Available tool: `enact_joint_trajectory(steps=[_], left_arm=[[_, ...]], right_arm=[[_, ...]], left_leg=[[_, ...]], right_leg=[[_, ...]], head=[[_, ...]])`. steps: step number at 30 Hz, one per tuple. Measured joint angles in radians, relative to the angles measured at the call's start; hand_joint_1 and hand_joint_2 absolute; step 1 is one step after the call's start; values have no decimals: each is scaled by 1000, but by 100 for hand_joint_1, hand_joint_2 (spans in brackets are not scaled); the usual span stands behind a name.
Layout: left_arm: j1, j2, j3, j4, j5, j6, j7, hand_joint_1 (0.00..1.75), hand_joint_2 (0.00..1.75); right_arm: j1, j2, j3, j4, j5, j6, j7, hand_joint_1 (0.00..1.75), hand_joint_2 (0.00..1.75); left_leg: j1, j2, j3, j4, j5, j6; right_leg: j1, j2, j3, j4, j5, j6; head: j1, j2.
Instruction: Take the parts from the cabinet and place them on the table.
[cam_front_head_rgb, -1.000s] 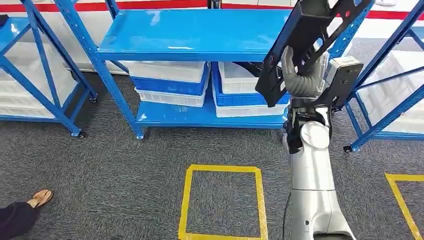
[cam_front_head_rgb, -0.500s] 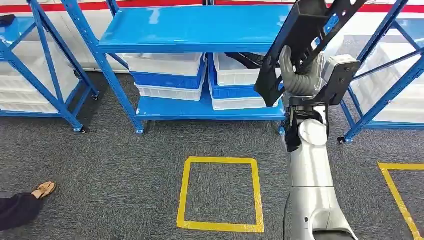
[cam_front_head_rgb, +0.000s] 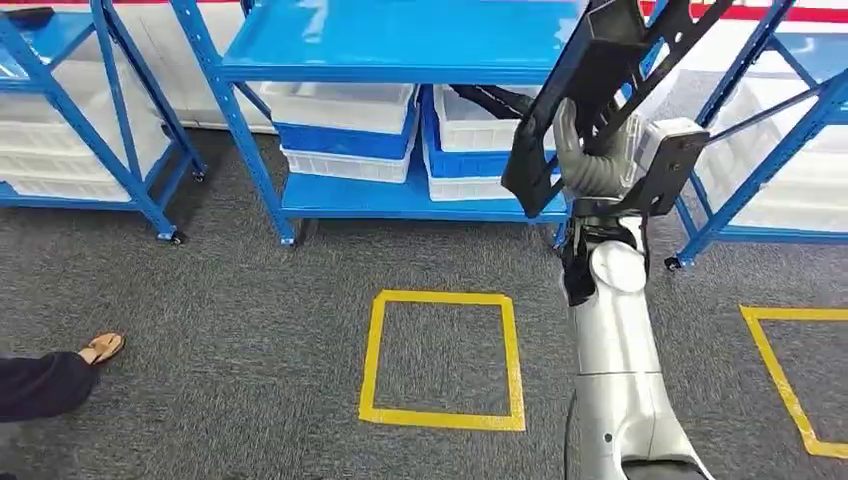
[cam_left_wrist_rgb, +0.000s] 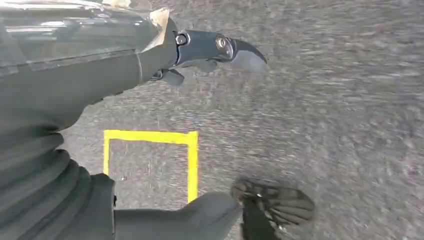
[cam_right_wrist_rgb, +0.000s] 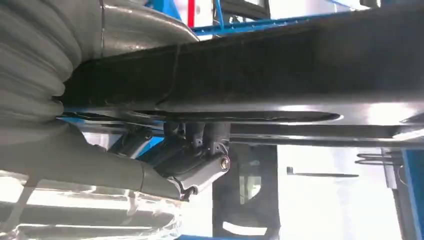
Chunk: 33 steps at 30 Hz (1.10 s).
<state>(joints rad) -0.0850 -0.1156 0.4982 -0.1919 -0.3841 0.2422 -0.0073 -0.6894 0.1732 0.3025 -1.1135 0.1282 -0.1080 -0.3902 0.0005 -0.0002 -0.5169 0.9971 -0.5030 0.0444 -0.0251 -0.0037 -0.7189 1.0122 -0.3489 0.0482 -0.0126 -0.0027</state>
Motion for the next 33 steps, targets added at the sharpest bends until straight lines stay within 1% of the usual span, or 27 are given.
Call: enact_joint_trajectory(steps=[1, 3, 4, 6, 7, 8, 9, 10, 11, 12, 13, 14, 15, 17, 18, 19, 20, 22, 23, 24, 25, 26, 27, 29, 30, 31, 33], left_arm=[[1, 2, 0, 0, 0, 0, 0, 0, 175], [1, 2, 0, 0, 0, 0, 0, 0, 175], [1, 2, 0, 0, 0, 0, 0, 0, 175], [1, 2, 0, 0, 0, 0, 0, 0, 175], [1, 0, 0, 0, 0, 0, -1, 0, 175], [1, 0, 0, 0, 0, 0, -1, 0, 175], [1, -2, 0, 0, 0, 0, -1, 0, 175], [2, -3, 1, 0, 0, 0, -1, 0, 175], [2, -3, 1, 0, 0, 1, -2, 0, 175], [2, -3, 1, 0, 1, 3, -3, 0, 175], [3, -2, 1, 0, 1, 3, -3, 0, 175], [6, -2, 1, 0, 2, 3, -3, 0, 175], [8, 1, 2, 1, 3, 3, -3, 0, 175], [11, 0, 2, 1, 4, 3, -3, 0, 175], [12, 1, 2, 1, 3, 2, -4, 0, 175], [12, 2, 2, 1, 0, 0, -6, 0, 175], [12, 2, 2, 1, -1, -1, -7, 0, 175], [12, 3, 2, 1, -3, -3, -8, 0, 175], [12, 3, 2, 1, -3, -3, -9, 0, 175], [10, 3, 2, 0, -5, -5, -10, 0, 175], [8, 3, 2, -1, -8, -8, -10, 0, 175], [4, 4, 2, -1, -11, -9, -11, 0, 175], [-1, 3, 2, -1, -12, -9, -12, 0, 175], [1, 3, 1, -1, -13, -9, -12, 0, 175], [3, 1, 1, 0, -13, -9, -13, 0, 175], [3, 1, 1, 0, -11, -9, -22, 0, 175], [4, 4, 2, 0, -10, -4, -40, 0, 175]], right_arm=[[0, -2, 0, 1, 0, 0, 1, 175, 175], [-1, -3, 0, 3, 0, 0, 1, 175, 175], [0, -5, 0, 5, -1, 0, 1, 175, 175], [0, -5, 0, 10, -3, 0, 1, 175, 175], [0, -5, 0, 13, -6, 0, 0, 175, 175], [-1, -5, 0, 15, -11, 0, -2, 175, 175], [-2, -5, 0, 16, -14, 0, -6, 175, 175], [-3, -2, 0, 16, -18, -2, -10, 175, 175], [-4, 2, 0, 17, -18, -4, -17, 175, 175], [-4, 2, 0, 21, -20, -6, -23, 175, 175], [-3, 2, 0, 24, -21, -8, -27, 175, 175], [1, 2, 0, 28, -22, -10, -31, 175, 175], [0, 3, 0, 34, -24, -12, -33, 175, 175], [1, 7, 0, 41, -26, -14, -34, 175, 175], [0, 7, 0, 43, -26, -15, -35, 175, 175], [0, 7, 0, 46, -25, -17, -36, 175, 175], [1, 7, 0, 49, -23, -19, -36, 175, 175], [2, 7, 0, 53, -20, -22, -37, 175, 175], [2, 7, 0, 53, -19, -24, -36, 175, 175], [2, 7, -1, 53, -18, -26, -37, 175, 175], [2, 8, -2, 47, -17, -27, -36, 175, 175], [-2, 6, -5, 44, -17, -28, -37, 175, 175], [-10, 6, -5, 41, -16, -28, -37, 175, 175], [-5, 5, -5, 42, -15, -28, -37, 175, 175], [2, 2, -5, 42, -15, -28, -36, 175, 175], [7, 0, -5, 42, -15, -28, -36, 175, 175], [11, -3, -8, 41, -14, -28, -34, 175, 175]], left_leg=[[1, 2, -18, 0, 16, 13], [-1, 3, -51, 2, 48, 14], [-2, 3, -74, 2, 66, 14], [-4, 5, -113, 5, 96, 13], [-5, 5, -134, 6, 112, 10], [-6, 5, -151, 6, 127, 8], [-6, 4, -161, 9, 139, 5], [-12, 2, -170, 11, 148, -2], [-11, 5, -172, 10, 161, -6], [-9, 5, -173, -1, 180, -11], [-6, 5, -174, -6, 191, -19], [-9, 2, -178, -9, 201, -27], [-1, -3, -188, 4, 169, -32], [7, -3, -216, 107, 24, -45], [9, -3, -228, 184, -37, -51], [12, -3, -236, 256, -66, -58], [16, -3, -236, 310, -52, -62], [24, -2, -200, 321, 32, -67], [27, -2, -158, 278, 64, -68], [30, -3, -89, 198, 56, -68], [30, -5, -1, 98, 3, -67], [24, -9, 41, 14, -30, -60], [18, -9, 31, 5, -36, -50], [8, -7, 15, 3, -18, -29], [15, 0, 3, -4, 0, -14], [10, 1, -5, -4, 10, -8], [10, 3, -35, -4, 34, 6]], right_leg=[[2, 0, -19, 48, -67, -14], [3, 1, -56, 202, -180, -22], [4, 1, -60, 282, -199, -15], [6, 1, -33, 334, -158, 8], [7, 1, 14, 305, -124, 17], [12, 1, 80, 236, -110, 16], [13, 2, 161, 137, -127, 4], [21, 1, 245, 24, -174, -13], [24, 3, 267, -41, -200, -21], [27, 3, 251, -30, -190, -20], [29, 4, 243, -27, -185, -28], [21, 2, 235, -35, -170, -39], [10, -4, 231, -34, -156, -48], [10, -3, 204, -33, -127, -68], [12, -3, 185, -33, -111, -68], [12, -3, 166, -32, -96, -66], [12, -3, 147, -30, -81, -65], [11, -4, 108, -25, -55, -58], [10, -3, 91, -21, -45, -52], [10, -2, 78, -14, -35, -44], [12, -3, 68, -7, -30, -41], [14, -6, 63, -1, -24, -33], [14, -8, 54, -4, -5, -20], [12, -8, 48, -14, 18, -6], [14, -7, 37, -15, 15, -1], [7, -5, 16, 10, -22, -8], [6, -3, -27, 134, -136, -27]], head=[[6, 0], [8, 0], [8, 0], [9, 0], [7, 0], [8, 0], [7, 0], [9, 0], [5, 0], [3, 0], [4, 0], [3, 0], [5, 0], [-1, 0], [-1, 0], [-3, 0], [-1, 0], [-2, 0], [-3, 0], [-3, 0], [-3, 0], [0, 0], [-2, 0], [-2, 0], [-1, 0], [0, 0], [7, 0]])
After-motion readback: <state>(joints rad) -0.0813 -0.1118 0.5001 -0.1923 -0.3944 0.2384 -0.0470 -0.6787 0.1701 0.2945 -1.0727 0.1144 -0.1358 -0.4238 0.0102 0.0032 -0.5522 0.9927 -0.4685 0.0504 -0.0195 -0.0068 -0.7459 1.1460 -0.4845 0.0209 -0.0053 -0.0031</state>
